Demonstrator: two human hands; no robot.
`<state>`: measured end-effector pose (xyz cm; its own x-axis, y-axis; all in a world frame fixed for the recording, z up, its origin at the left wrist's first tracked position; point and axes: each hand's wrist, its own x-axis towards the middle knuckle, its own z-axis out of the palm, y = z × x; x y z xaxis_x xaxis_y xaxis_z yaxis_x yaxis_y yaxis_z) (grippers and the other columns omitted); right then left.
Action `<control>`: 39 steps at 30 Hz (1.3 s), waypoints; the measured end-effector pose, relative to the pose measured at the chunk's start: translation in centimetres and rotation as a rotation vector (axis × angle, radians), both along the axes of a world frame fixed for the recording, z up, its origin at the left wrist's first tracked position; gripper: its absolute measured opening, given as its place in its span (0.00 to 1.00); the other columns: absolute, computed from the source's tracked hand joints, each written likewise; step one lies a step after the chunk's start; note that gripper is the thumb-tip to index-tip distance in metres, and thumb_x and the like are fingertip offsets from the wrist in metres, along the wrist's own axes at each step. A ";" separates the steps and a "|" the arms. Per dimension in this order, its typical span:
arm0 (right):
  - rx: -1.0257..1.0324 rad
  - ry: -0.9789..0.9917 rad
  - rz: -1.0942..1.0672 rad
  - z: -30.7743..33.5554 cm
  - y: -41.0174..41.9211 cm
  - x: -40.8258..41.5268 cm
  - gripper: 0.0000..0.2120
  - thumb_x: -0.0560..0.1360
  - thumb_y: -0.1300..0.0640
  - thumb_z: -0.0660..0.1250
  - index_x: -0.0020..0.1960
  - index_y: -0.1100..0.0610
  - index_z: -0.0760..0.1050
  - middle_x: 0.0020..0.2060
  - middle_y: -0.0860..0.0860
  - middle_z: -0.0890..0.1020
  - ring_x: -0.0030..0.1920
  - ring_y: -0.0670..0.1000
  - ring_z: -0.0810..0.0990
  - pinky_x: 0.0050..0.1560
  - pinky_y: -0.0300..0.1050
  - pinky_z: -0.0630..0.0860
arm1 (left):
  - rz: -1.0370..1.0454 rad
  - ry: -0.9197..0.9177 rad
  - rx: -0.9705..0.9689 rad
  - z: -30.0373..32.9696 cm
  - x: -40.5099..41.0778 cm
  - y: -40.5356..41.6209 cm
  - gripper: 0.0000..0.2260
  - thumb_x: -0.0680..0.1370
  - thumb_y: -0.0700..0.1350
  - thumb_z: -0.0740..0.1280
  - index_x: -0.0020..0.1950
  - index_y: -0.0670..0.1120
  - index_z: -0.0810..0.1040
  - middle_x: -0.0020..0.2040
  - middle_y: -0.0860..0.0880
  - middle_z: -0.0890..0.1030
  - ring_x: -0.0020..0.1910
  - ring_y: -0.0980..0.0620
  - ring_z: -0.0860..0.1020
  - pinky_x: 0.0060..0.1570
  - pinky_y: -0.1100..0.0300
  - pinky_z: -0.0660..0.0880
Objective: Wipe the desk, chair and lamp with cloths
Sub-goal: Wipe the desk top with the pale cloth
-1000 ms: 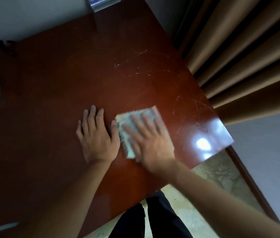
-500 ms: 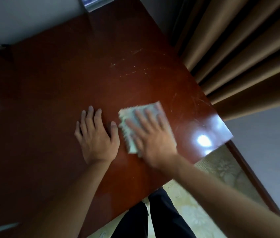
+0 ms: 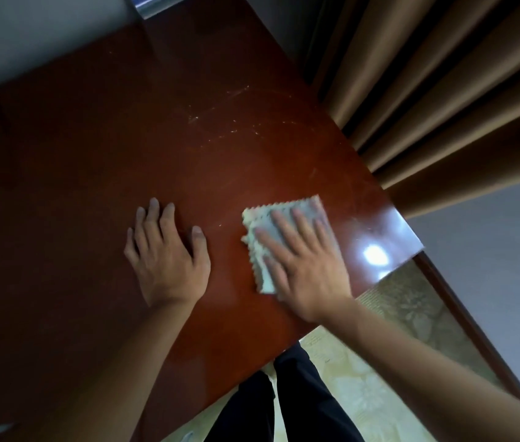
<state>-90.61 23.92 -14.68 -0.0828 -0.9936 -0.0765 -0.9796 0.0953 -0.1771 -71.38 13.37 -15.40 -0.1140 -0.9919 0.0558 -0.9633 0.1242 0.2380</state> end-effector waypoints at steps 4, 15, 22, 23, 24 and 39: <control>-0.002 0.085 -0.301 0.7 -5.0 -8.1 0.24 0.84 0.46 0.46 0.79 0.48 0.59 0.78 0.56 0.61 0.79 0.61 0.56 0.77 0.64 0.47 | -0.002 0.013 -0.008 0.0 -0.1 0.0 0.25 0.80 0.55 0.54 0.73 0.44 0.66 0.76 0.42 0.67 0.77 0.43 0.59 0.74 0.42 0.56; 0.080 -0.065 0.151 0.5 1.9 9.1 0.25 0.84 0.44 0.48 0.80 0.46 0.56 0.80 0.51 0.58 0.80 0.58 0.50 0.78 0.60 0.47 | 0.037 0.085 -0.010 0.1 0.2 -0.2 0.23 0.80 0.55 0.53 0.72 0.47 0.68 0.76 0.45 0.67 0.78 0.47 0.59 0.75 0.46 0.54; 0.034 -0.034 -0.094 0.6 -12.4 -0.9 0.24 0.84 0.44 0.44 0.80 0.44 0.55 0.80 0.52 0.55 0.80 0.58 0.47 0.79 0.58 0.42 | 0.032 0.087 -0.020 -0.1 0.1 -0.1 0.22 0.81 0.55 0.53 0.72 0.47 0.68 0.76 0.46 0.68 0.78 0.47 0.60 0.75 0.46 0.54; 0.022 -0.036 -0.099 0.6 -12.2 -0.6 0.24 0.85 0.44 0.45 0.80 0.44 0.56 0.80 0.52 0.56 0.80 0.58 0.47 0.79 0.58 0.43 | 0.030 0.085 -0.023 -0.2 0.1 -0.1 0.22 0.81 0.55 0.53 0.72 0.47 0.68 0.76 0.46 0.68 0.78 0.47 0.60 0.75 0.46 0.54; 0.003 -0.025 -0.081 0.6 -11.0 0.2 0.24 0.85 0.44 0.46 0.80 0.44 0.56 0.80 0.52 0.57 0.80 0.58 0.48 0.79 0.58 0.44 | 0.028 0.083 -0.026 -0.3 0.1 -0.2 0.22 0.81 0.55 0.53 0.72 0.47 0.68 0.76 0.45 0.68 0.77 0.47 0.60 0.75 0.46 0.55; 0.007 0.001 -0.115 0.5 -5.9 3.5 0.24 0.84 0.44 0.45 0.80 0.44 0.57 0.80 0.52 0.58 0.80 0.58 0.51 0.79 0.59 0.47 | 0.002 0.022 -0.004 -0.2 0.0 -0.1 0.24 0.80 0.56 0.54 0.72 0.46 0.67 0.76 0.44 0.67 0.78 0.45 0.59 0.75 0.45 0.55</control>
